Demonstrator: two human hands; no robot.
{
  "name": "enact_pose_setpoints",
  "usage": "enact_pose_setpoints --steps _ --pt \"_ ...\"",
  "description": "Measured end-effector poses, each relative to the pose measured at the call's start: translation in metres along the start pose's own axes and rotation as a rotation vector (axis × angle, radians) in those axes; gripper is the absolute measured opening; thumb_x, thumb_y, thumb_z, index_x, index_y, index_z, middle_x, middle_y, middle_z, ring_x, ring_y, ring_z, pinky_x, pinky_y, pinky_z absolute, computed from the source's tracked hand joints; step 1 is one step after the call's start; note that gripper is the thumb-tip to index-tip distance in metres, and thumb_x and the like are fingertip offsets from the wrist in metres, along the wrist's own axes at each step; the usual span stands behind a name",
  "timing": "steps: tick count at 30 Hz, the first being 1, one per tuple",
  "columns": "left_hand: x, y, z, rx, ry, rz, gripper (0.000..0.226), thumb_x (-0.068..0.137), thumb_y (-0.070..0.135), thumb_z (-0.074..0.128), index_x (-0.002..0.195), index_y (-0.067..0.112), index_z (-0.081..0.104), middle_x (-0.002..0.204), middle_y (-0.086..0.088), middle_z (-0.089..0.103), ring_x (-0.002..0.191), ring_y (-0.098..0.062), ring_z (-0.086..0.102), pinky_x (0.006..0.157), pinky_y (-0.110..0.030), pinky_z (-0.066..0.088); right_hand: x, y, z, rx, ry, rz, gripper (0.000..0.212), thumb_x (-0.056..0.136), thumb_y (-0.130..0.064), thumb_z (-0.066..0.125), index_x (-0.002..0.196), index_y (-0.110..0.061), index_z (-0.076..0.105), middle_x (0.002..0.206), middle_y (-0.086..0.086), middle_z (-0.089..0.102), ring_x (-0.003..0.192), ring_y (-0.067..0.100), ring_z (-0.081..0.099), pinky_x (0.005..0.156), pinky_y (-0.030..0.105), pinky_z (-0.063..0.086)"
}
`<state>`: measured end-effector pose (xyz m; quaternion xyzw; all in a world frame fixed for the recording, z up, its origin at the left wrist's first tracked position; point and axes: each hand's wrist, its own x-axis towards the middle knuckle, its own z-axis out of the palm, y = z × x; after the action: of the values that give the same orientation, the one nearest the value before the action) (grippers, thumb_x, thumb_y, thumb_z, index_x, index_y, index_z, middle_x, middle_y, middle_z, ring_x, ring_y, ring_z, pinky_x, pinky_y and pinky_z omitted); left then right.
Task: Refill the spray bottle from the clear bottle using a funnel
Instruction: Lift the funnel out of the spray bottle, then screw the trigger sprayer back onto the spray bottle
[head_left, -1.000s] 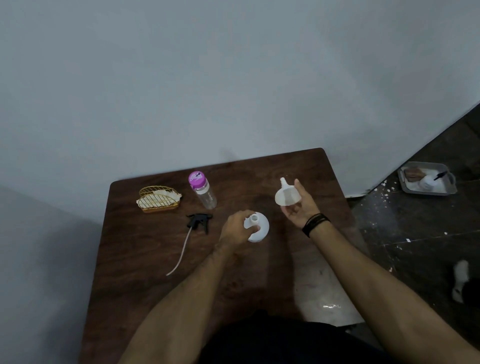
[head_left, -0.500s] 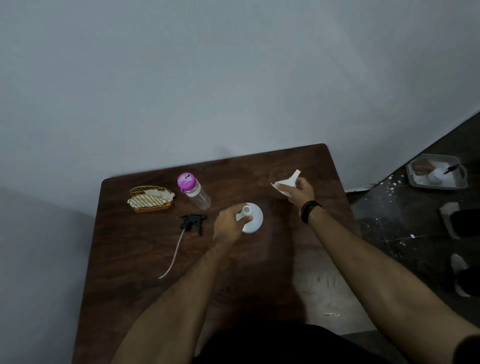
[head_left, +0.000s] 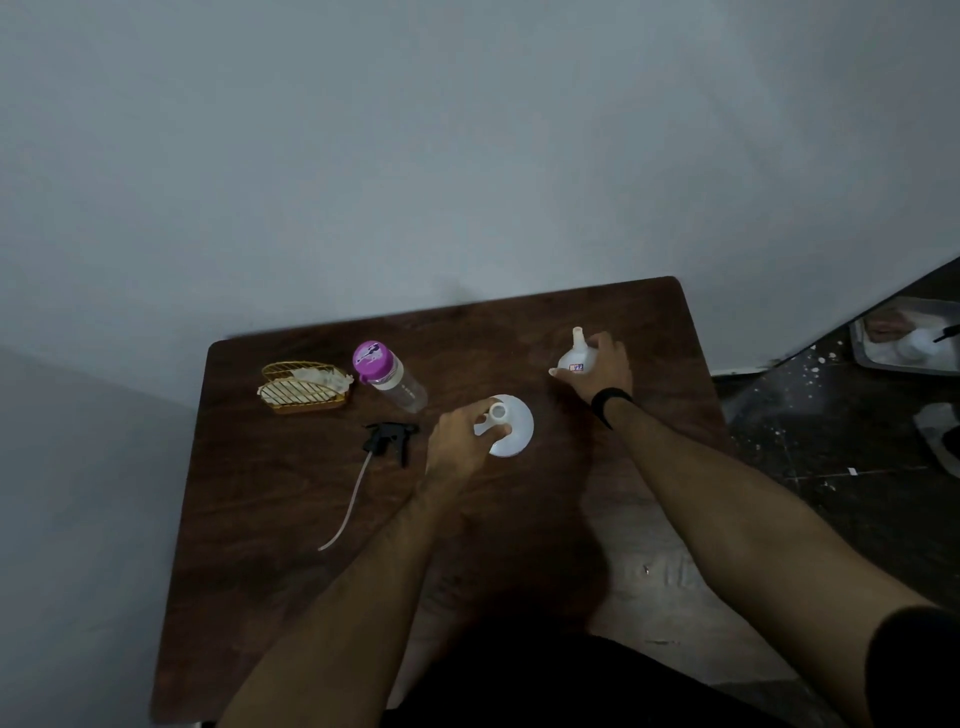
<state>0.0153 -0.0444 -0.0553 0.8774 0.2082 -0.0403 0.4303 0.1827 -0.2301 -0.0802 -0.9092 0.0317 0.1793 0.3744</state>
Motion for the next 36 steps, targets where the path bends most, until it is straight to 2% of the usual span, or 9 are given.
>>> enact_pose_setpoints --steps 5,10,15,18,21,25,30,33,36 --pt "0.001 -0.002 0.0 0.002 -0.004 -0.022 0.042 0.081 0.039 0.076 0.121 0.029 0.07 0.121 0.01 0.071 0.108 -0.007 0.066 0.094 -0.036 0.055 0.0 0.017 0.006 -0.168 -0.024 -0.002 0.089 0.052 -0.059 0.087 0.119 -0.014 0.051 0.121 0.009 0.058 0.116 0.03 0.053 0.095 0.045 0.05" --pt "0.002 -0.001 -0.001 0.004 0.0 -0.021 0.042 0.08 0.041 0.077 0.12 0.029 0.071 0.121 0.009 0.071 0.109 -0.007 0.065 0.097 -0.036 0.054 -0.008 0.015 0.005 -0.102 -0.018 0.015 0.099 0.057 -0.05 0.088 0.137 -0.018 0.039 0.142 0.01 0.042 0.132 0.03 0.04 0.107 0.049 0.04" --pt "-0.001 -0.002 -0.009 0.013 -0.019 0.008 0.046 0.08 0.045 0.075 0.122 0.027 0.068 0.122 0.008 0.07 0.11 -0.009 0.064 0.096 -0.037 0.054 -0.044 -0.007 0.011 -0.032 0.309 -0.357 0.052 0.082 -0.033 0.071 0.126 -0.018 0.049 0.144 0.008 0.038 0.133 0.023 0.038 0.108 0.037 0.038" --pt "-0.009 -0.004 -0.017 -0.011 0.024 -0.018 0.045 0.08 0.048 0.075 0.118 0.025 0.067 0.111 0.008 0.071 0.1 -0.008 0.065 0.087 -0.031 0.055 -0.074 -0.025 0.02 0.065 0.391 -0.558 0.019 0.093 -0.022 0.06 0.11 -0.013 0.059 0.121 0.006 0.055 0.114 0.017 0.049 0.1 0.035 0.043" --pt "-0.021 -0.02 -0.035 0.029 0.047 -0.095 0.038 0.087 0.059 0.061 0.11 0.029 0.067 0.106 0.009 0.069 0.097 -0.008 0.065 0.087 -0.036 0.055 -0.097 -0.035 0.032 0.166 0.222 -0.653 0.012 0.098 -0.025 0.052 0.101 -0.015 0.059 0.104 -0.001 0.058 0.098 0.012 0.052 0.089 0.035 0.045" --pt "-0.035 -0.053 -0.064 0.127 0.151 -0.204 0.034 0.093 0.051 0.058 0.108 0.023 0.068 0.104 0.003 0.07 0.096 -0.014 0.065 0.078 -0.029 0.048 -0.114 -0.028 0.057 0.12 -0.119 -0.511 0.037 0.092 -0.049 0.056 0.116 -0.021 0.058 0.115 -0.005 0.06 0.107 0.01 0.054 0.093 0.028 0.044" --pt "-0.03 -0.092 -0.087 0.187 0.155 -0.36 0.045 0.092 0.05 0.06 0.121 0.015 0.059 0.12 -0.009 0.061 0.108 -0.028 0.061 0.085 -0.039 0.053 -0.125 -0.022 0.075 0.063 -0.123 -0.448 0.037 0.091 -0.022 0.062 0.126 -0.013 0.054 0.122 0.005 0.061 0.115 0.021 0.054 0.099 0.032 0.042" --pt "-0.023 -0.108 -0.093 0.213 0.13 -0.424 0.047 0.093 0.044 0.061 0.126 0.012 0.053 0.127 -0.015 0.053 0.117 -0.034 0.054 0.09 -0.043 0.049 -0.13 -0.025 0.08 0.042 -0.153 -0.44 0.037 0.089 -0.026 0.065 0.124 -0.015 0.057 0.12 0.003 0.063 0.113 0.019 0.057 0.098 0.036 0.046" --pt "-0.014 -0.119 -0.097 0.203 0.106 -0.478 0.05 0.092 0.04 0.065 0.129 0.011 0.048 0.132 -0.018 0.05 0.122 -0.038 0.05 0.094 -0.046 0.047 -0.138 -0.028 0.083 0.0 -0.166 -0.461 0.037 0.086 -0.03 0.07 0.119 -0.015 0.061 0.117 0.003 0.066 0.109 0.02 0.06 0.095 0.031 0.046"
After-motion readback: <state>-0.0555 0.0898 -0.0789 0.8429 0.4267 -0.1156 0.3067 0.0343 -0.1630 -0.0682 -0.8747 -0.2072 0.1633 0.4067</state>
